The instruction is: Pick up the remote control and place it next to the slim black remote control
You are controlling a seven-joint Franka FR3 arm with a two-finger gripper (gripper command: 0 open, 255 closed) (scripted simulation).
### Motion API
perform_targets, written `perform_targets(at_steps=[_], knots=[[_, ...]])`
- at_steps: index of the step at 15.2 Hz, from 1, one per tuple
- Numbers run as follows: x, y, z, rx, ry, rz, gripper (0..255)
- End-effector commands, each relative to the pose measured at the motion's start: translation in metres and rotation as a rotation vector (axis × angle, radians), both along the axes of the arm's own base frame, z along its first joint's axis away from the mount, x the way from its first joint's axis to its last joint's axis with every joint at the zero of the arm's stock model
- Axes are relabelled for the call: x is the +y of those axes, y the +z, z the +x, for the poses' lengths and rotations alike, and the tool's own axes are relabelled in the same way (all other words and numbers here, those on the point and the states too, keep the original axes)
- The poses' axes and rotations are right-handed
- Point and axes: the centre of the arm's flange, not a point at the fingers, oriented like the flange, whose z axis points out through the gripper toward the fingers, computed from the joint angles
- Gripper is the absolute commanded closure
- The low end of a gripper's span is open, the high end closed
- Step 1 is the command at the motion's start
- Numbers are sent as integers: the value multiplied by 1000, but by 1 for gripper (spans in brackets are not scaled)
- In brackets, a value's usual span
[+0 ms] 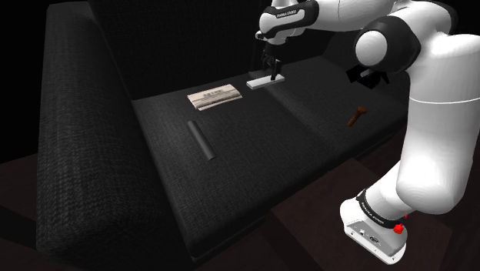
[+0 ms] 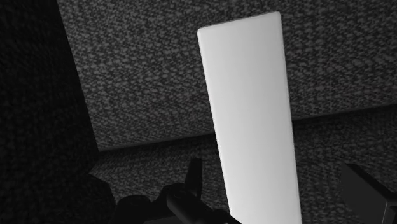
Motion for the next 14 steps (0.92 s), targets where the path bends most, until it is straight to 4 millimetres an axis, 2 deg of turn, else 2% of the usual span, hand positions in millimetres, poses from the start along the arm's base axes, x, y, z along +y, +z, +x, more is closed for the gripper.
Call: perform_targets(at_steps=[1,6,13,14], knots=[[-1,-11,3,1,8,1,0],[-1,-35,2,1,7,1,0],[-1,-35,2,1,8,1,0],[-1,-35,2,1,8,1,255]])
